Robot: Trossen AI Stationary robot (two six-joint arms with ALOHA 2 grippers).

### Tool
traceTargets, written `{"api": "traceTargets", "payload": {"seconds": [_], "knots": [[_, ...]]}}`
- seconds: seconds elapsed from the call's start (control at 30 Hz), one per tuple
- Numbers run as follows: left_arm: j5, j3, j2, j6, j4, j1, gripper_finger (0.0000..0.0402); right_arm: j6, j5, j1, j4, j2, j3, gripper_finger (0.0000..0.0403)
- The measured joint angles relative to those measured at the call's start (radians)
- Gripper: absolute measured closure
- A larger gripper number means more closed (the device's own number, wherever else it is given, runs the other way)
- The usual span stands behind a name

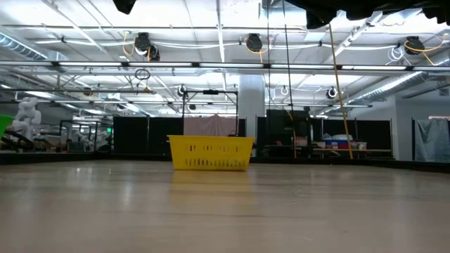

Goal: Sort Halloween decoration
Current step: Put the purple skeleton toy in the green basket

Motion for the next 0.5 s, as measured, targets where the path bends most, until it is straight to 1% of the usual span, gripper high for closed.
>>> {"api": "traceTargets", "payload": {"seconds": [0.13, 0.23, 0.33, 0.5], "knots": [[0.025, 0.000, 0.014, 0.017, 0.050, 0.002, 0.0214, 0.003, 0.000, 0.000, 0.002, 0.000, 0.000, 0.0394], [0.053, 0.000, 0.039, 0.076, 0.111, 0.009, 0.0214, 0.044, 0.000, 0.000, 0.044, 0.000, 0.000, 0.0394], [0.087, 0.000, 0.062, 0.151, 0.204, 0.019, 0.0214, 0.084, -0.001, -0.004, 0.102, 0.000, 0.000, 0.0394], [0.117, 0.000, 0.093, 0.233, 0.363, 0.044, 0.0214, 0.085, -0.003, -0.007, 0.143, 0.000, 0.002, 0.0394]]}}
